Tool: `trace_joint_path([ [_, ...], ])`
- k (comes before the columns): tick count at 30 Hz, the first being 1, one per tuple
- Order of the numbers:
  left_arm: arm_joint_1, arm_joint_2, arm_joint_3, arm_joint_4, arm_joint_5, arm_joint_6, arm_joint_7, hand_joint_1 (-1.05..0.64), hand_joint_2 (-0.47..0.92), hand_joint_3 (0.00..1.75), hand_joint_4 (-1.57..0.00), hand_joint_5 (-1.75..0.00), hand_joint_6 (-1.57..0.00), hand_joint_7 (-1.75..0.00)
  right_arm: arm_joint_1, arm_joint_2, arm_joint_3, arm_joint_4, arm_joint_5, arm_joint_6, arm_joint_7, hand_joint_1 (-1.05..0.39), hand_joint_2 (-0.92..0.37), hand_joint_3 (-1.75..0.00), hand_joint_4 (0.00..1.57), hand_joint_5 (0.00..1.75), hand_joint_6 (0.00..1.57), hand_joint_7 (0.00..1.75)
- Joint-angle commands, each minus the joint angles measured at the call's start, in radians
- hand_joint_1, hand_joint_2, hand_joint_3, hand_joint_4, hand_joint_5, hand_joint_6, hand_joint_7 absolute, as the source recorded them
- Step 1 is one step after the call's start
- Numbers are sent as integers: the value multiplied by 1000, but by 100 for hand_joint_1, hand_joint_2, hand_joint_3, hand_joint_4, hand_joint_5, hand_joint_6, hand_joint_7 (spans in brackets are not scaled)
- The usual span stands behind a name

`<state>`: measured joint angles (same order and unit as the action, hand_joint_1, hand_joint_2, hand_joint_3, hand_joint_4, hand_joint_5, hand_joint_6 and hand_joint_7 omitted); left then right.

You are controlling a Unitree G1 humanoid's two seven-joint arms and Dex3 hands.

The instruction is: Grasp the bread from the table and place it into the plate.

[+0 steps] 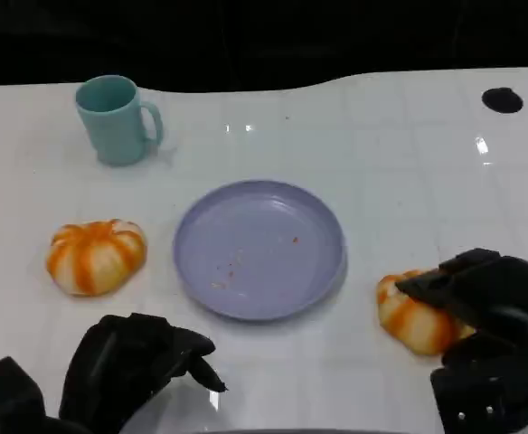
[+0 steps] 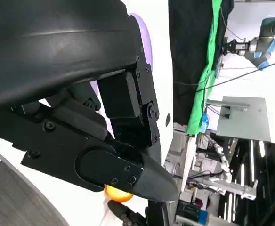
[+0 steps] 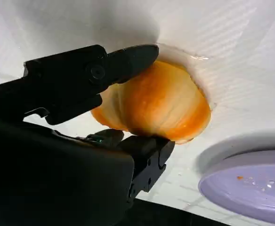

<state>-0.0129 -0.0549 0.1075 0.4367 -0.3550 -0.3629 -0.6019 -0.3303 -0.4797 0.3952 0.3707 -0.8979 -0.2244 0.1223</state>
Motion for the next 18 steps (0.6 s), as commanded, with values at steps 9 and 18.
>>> trace_joint_path([
  [9,24,0,-12,-37,10,7,24,-98,86,0,-125,-89,-157,-1,-86,23,100,114,-18,63,23,-55,-92,-2,43,26,54,4],
  [18,32,-2,-19,-48,6,8,26,-98,85,0,-124,-89,-157,-1,-162,40,158,186,-37,90,5,-43,-92,-16,74,78,96,8],
])
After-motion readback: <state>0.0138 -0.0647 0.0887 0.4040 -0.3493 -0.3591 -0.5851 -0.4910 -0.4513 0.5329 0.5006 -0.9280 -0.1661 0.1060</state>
